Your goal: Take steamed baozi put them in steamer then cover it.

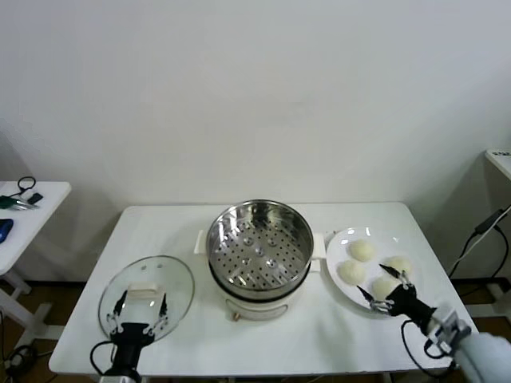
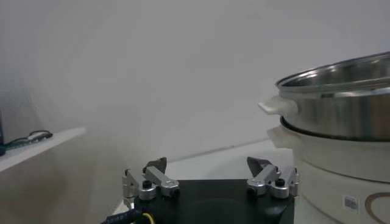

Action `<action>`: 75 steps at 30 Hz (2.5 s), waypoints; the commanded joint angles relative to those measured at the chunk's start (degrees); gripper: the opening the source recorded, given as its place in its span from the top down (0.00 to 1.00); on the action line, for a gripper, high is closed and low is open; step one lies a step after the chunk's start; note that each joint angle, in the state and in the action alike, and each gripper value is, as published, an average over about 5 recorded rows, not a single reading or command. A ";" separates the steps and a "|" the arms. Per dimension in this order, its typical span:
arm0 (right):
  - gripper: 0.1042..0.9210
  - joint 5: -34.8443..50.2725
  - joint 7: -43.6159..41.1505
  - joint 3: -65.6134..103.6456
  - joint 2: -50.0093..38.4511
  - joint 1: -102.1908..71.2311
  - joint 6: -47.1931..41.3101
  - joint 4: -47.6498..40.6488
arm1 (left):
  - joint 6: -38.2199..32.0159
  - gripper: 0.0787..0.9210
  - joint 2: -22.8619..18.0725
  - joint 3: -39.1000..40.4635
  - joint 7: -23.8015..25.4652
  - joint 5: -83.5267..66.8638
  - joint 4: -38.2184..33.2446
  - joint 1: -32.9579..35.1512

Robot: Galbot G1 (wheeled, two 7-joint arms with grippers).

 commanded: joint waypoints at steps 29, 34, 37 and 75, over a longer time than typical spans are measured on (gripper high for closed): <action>0.12 -25.89 -34.17 -81.22 12.71 88.45 13.64 -52.15 | 1.10 0.12 0.84 -2.43 -0.55 -3.37 2.20 -0.73; 0.12 -27.97 -34.40 -80.67 17.18 86.85 14.97 -56.90 | 1.37 0.12 0.85 -3.11 -0.56 -3.44 2.59 -0.97; 0.12 -28.60 -34.16 -80.07 18.85 85.55 15.32 -58.58 | 1.45 0.12 0.90 -3.58 -0.55 -3.44 2.85 -1.12; 0.16 -36.00 -33.41 -71.60 27.79 79.42 18.89 -70.71 | 1.70 0.12 0.78 -4.67 -1.00 -3.31 4.94 -1.74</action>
